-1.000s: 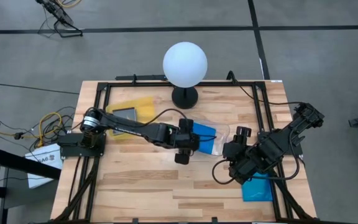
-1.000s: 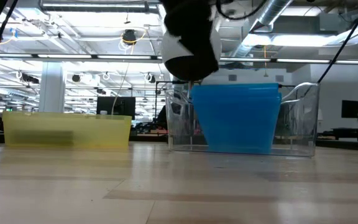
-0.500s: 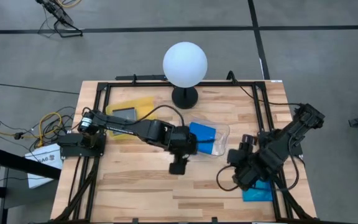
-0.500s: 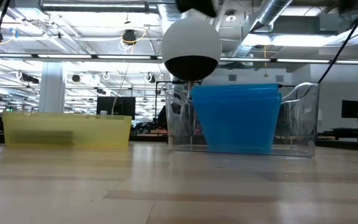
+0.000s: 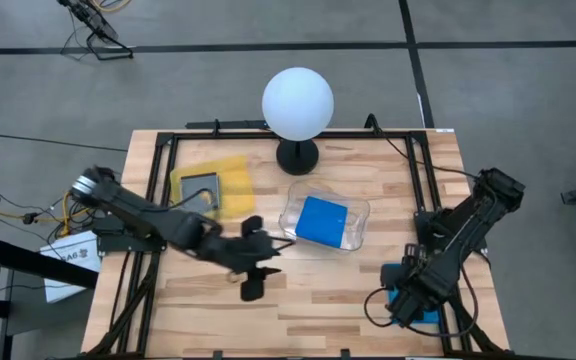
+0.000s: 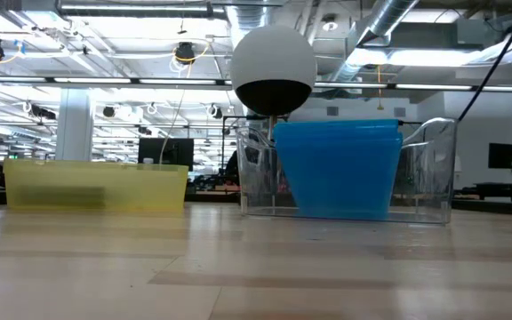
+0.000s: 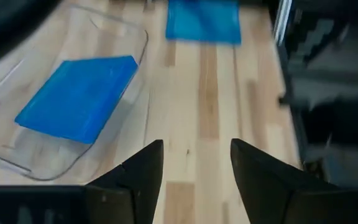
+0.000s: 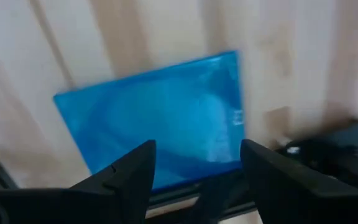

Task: Pick & place jewel cases by type
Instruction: Put the blue CD case into the transparent bin

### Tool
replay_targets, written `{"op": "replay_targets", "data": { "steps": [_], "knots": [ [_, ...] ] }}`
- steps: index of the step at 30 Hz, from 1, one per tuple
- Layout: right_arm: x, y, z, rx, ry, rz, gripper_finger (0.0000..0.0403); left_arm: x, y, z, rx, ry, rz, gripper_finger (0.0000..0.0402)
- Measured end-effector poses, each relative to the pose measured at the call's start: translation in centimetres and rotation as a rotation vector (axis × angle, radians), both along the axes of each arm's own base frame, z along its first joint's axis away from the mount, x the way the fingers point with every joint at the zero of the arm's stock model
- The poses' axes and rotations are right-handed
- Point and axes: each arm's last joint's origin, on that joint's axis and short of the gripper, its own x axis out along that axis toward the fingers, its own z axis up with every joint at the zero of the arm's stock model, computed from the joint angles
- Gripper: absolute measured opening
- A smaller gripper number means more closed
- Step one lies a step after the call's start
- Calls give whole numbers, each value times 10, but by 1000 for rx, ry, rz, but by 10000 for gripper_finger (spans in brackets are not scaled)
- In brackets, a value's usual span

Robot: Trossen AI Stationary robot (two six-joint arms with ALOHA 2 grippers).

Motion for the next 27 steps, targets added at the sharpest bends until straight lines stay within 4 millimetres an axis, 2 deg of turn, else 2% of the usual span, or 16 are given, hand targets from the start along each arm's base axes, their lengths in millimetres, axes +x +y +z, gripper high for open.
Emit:
{"op": "replay_targets", "data": {
  "steps": [2,7,13,21,27],
  "knots": [
    [-1,1,-9,35,18,-6,225,-16,-5,-8,-57,-89,34,177],
    [1,-4,-30,101,62,-42,215,-48,-10,-42,-168,-190,97,176],
    [4,-13,-44,102,72,-112,166,-67,-15,-79,-205,-168,145,176],
    [2,-13,-58,121,53,-174,62,-81,-24,-98,-201,-172,190,176],
    [2,-12,-71,171,27,-195,21,-88,-32,-99,-203,-176,205,176]
  ]
}}
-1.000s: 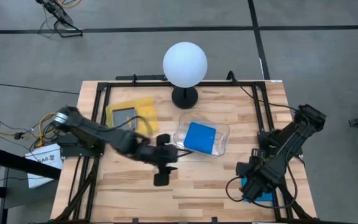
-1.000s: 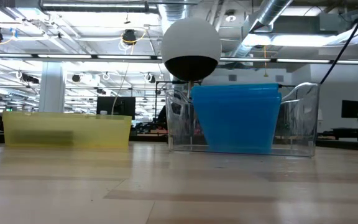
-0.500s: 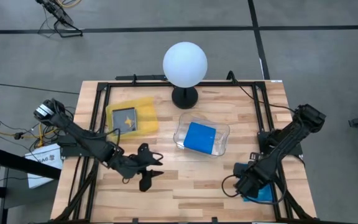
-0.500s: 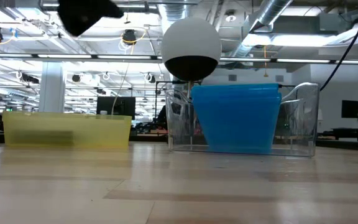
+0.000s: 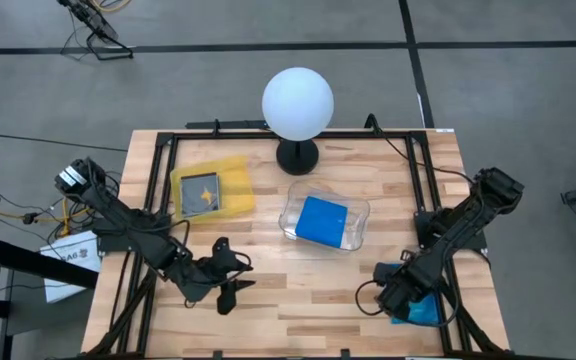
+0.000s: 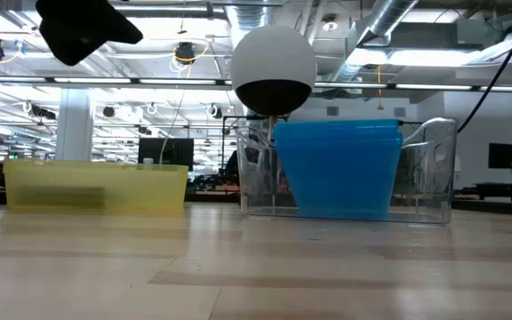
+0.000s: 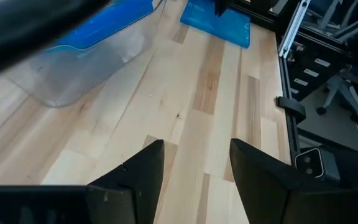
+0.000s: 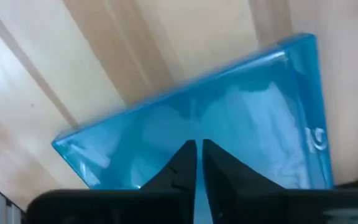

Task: Pick & place jewel cases by type
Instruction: Put the blue CD case into the transparent bin

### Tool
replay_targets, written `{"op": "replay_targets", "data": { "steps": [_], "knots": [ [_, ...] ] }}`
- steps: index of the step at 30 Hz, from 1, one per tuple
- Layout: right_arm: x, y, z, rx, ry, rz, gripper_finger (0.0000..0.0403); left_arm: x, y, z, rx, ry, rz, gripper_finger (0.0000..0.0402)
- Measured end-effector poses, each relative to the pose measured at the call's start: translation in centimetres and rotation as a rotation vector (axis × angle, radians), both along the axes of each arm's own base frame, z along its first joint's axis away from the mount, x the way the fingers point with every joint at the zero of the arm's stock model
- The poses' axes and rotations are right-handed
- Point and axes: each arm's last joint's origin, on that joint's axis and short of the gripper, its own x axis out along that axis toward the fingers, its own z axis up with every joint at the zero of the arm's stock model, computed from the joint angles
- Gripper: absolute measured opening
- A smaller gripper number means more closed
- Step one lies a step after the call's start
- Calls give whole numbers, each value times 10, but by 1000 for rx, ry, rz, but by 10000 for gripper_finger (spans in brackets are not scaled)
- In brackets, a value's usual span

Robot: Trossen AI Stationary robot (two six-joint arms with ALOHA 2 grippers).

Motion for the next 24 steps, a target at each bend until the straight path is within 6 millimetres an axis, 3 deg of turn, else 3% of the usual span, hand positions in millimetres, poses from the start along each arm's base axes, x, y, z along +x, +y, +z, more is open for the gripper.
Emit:
{"op": "replay_targets", "data": {
  "steps": [13,19,24],
  "knots": [
    [0,-1,-23,70,-78,-79,1,-11,-1,-9,-61,93,85,176],
    [17,3,-33,142,-171,-108,1,-14,1,-13,-78,131,126,176],
    [43,5,-41,220,-325,-114,1,-15,2,-14,-95,143,142,176]
  ]
}}
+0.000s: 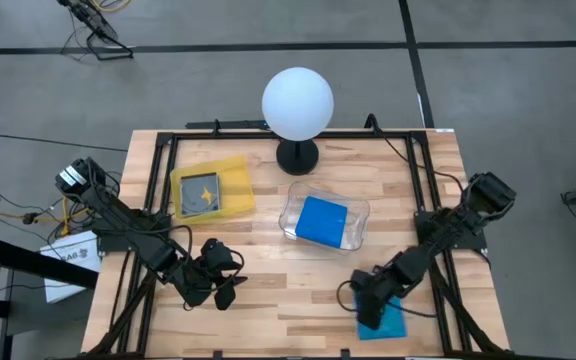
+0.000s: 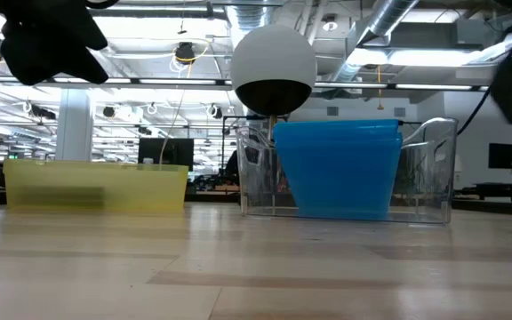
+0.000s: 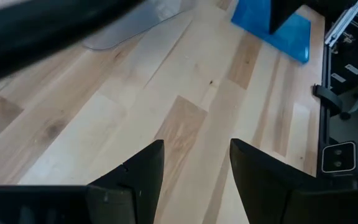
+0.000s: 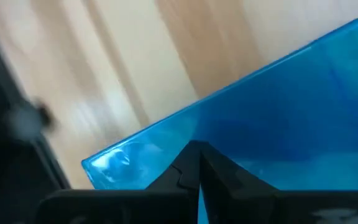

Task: Pick & place jewel cases by type
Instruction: Put the blue CD case into the transparent bin

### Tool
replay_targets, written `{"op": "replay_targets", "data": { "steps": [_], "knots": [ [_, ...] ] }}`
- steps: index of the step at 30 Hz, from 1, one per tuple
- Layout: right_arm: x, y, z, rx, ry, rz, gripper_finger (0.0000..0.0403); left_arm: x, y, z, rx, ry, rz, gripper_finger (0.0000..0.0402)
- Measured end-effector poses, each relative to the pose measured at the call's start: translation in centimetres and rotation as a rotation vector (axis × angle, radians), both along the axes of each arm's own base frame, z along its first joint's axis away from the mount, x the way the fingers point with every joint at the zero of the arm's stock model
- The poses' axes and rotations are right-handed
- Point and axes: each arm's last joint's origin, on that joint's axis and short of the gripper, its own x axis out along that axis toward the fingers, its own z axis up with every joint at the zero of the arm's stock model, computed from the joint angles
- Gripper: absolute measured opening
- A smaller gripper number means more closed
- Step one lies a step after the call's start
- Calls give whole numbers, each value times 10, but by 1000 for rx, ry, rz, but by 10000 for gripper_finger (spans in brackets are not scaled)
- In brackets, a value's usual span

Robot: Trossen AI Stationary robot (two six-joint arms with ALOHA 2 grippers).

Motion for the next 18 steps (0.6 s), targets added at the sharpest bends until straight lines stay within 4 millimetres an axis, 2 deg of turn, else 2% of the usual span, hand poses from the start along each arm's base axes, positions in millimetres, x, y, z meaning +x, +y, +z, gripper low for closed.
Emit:
{"op": "replay_targets", "data": {
  "steps": [10,15,18],
  "knots": [
    [59,-20,-12,36,-343,-23,0,0,0,0,-65,-6,49,176],
    [86,-22,-11,-7,-397,39,0,0,0,0,-102,-9,80,176],
    [97,-18,-1,-54,-384,107,0,1,-1,-2,-116,-8,95,176]
  ]
}}
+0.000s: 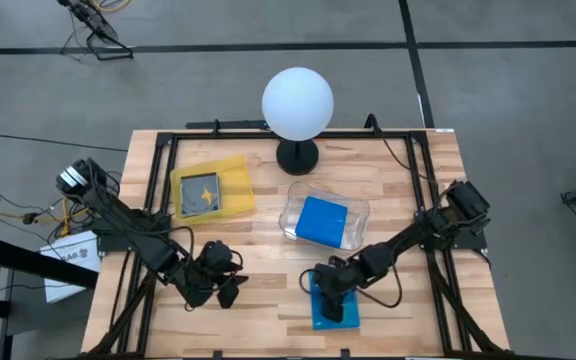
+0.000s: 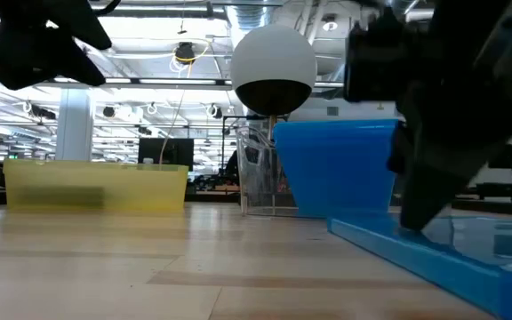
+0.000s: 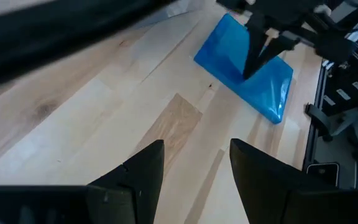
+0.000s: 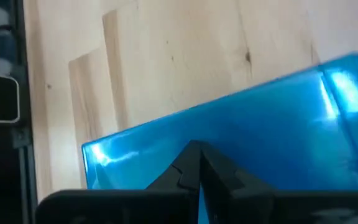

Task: Pick & place jewel cases by type
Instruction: Put the blue CD case into the transparent bin

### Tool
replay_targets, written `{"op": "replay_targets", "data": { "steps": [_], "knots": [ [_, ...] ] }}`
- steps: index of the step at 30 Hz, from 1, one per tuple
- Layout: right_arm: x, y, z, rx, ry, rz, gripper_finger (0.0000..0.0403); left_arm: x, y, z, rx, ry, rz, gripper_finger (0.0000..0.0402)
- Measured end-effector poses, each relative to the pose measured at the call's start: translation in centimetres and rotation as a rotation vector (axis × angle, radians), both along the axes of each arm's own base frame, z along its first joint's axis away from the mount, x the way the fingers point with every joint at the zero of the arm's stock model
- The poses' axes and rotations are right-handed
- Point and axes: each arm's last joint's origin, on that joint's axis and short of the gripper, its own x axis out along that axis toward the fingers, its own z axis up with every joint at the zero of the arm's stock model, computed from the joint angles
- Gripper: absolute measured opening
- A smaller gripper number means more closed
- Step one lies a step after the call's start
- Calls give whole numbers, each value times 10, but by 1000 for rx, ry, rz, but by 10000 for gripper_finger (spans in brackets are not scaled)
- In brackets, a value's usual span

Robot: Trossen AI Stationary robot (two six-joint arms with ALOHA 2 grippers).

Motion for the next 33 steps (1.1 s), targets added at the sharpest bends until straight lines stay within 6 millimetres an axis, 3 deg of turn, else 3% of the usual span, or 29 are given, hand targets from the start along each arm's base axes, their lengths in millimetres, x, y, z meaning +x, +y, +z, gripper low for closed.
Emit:
{"op": "replay_targets", "data": {
  "steps": [6,11,17,22,33],
  "knots": [
    [9,18,41,-74,23,96,0,9,-4,-17,-22,48,9,176],
    [-14,39,57,-195,173,172,0,29,-11,-33,-65,41,-41,176],
    [-57,53,42,-279,388,129,0,58,-16,-49,-38,74,-126,176],
    [-79,61,30,-288,446,81,0,82,-13,-56,-99,88,-88,176],
    [-87,44,5,-314,465,-5,0,119,-9,-65,-193,53,-81,176]
  ]
}}
